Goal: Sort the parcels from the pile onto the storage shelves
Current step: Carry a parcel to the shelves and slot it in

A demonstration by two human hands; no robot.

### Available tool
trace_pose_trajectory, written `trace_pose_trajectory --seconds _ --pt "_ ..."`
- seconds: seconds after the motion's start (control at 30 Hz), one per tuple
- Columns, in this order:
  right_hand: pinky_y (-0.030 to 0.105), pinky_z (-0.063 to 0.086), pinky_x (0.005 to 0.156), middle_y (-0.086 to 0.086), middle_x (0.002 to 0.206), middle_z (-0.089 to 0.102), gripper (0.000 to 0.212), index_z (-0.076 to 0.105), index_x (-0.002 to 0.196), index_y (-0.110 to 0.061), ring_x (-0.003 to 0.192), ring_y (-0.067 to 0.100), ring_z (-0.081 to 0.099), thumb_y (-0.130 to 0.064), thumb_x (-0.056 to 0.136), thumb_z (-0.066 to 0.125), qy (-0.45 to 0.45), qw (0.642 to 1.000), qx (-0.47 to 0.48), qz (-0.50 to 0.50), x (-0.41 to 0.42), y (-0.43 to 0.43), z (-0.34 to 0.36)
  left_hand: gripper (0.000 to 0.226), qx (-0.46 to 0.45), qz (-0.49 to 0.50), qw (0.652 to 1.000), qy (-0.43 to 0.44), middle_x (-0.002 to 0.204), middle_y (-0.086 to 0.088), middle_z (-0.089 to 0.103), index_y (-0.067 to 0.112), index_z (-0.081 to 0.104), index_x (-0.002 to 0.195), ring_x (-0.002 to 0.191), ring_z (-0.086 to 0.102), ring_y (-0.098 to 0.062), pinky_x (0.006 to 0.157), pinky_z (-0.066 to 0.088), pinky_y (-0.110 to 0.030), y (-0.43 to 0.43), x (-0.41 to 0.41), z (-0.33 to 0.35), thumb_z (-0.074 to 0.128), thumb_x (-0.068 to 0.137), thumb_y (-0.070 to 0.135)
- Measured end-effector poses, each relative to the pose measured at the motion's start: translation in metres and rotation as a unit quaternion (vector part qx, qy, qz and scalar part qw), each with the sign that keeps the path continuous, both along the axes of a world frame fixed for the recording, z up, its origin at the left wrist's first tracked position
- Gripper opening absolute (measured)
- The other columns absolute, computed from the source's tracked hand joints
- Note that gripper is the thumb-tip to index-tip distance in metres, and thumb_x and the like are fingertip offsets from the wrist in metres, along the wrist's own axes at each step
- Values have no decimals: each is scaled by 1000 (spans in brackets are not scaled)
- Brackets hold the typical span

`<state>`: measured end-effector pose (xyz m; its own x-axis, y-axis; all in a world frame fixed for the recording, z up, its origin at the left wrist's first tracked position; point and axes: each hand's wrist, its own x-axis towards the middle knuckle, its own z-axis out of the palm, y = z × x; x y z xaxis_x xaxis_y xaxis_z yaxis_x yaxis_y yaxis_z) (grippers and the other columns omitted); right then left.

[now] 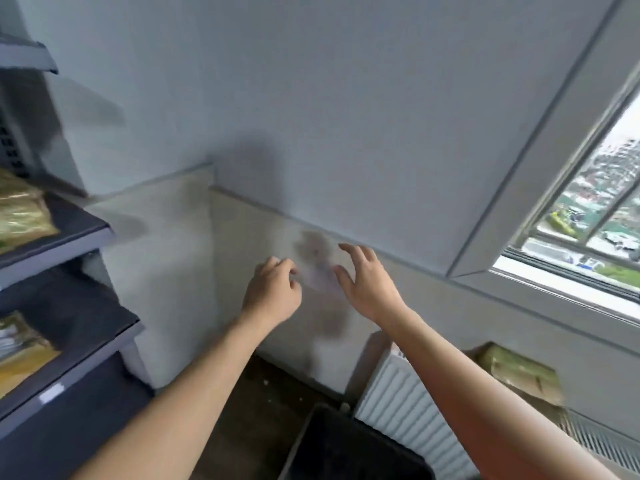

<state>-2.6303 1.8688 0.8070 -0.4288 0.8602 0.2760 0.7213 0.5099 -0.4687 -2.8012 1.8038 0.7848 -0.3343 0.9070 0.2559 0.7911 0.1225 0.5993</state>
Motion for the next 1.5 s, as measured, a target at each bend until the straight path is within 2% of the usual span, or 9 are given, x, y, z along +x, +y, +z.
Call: trace_pose_trajectory --seconds 0.2,0.33,0.63,0.8,1.0,1.17,1.23,1.37,1.5 --pt "40 41 105 11 142 45 47 44 143 -17 127 33 49 -29 99 54 9 995 -30 -95 185 -15 -24 26 -54 -116 990 -56 117 -11 56 12 64 112 115 52 -29 95 41 -31 20 191 -18 53 89 9" --pt "37 38 106 11 139 47 46 46 142 -16 125 32 50 -26 98 55 11 988 -56 -147 274 -21 -37 26 -99 -166 975 -111 112 -14 60 7 66 110 109 58 -28 93 40 -26 32 278 -27 56 86 5" --pt "37 37 108 10 141 44 47 44 143 -19 129 30 46 -29 98 52 13 954 -134 -268 396 -5 -78 33 -183 -233 944 -144 121 -11 59 11 61 124 111 57 -25 93 39 -25 98 386 -72 52 91 10" --pt "33 33 109 10 146 39 50 38 148 -17 132 27 43 -31 101 48 -21 930 -187 -316 441 17 -102 36 -242 -245 919 -193 126 -10 60 12 56 129 113 58 -28 97 46 -33 137 434 -110 51 94 16" --pt "29 21 116 13 157 31 59 26 153 -7 146 23 28 -32 104 45 -17 902 -259 -346 480 47 -138 61 -317 -271 894 -168 154 -12 36 12 28 153 135 43 -28 105 35 -32 166 463 -149 49 97 23" --pt "33 20 119 11 161 25 64 20 156 -7 149 23 24 -37 104 43 4 880 -316 -354 505 75 -176 70 -378 -244 878 -162 161 -11 22 10 10 156 145 29 -29 113 27 -33 193 481 -178 47 99 25" --pt "33 19 119 10 162 23 67 17 157 -7 149 24 22 -39 104 43 18 874 -338 -348 516 89 -195 71 -389 -216 878 -177 161 -10 24 10 11 156 144 30 -28 112 28 -32 201 489 -191 49 98 24" --pt "33 23 116 8 161 27 67 19 156 -10 148 25 27 -42 103 43 89 858 -387 -324 532 110 -226 66 -392 -146 874 -246 149 -7 43 9 27 152 134 43 -26 101 33 -25 202 503 -215 56 94 18" --pt "41 31 117 9 156 37 72 24 155 -11 141 26 38 -46 98 51 197 826 -410 -334 543 118 -237 80 -378 -51 861 -335 151 -9 40 13 26 154 122 50 -23 107 43 -42 190 508 -220 65 84 23"
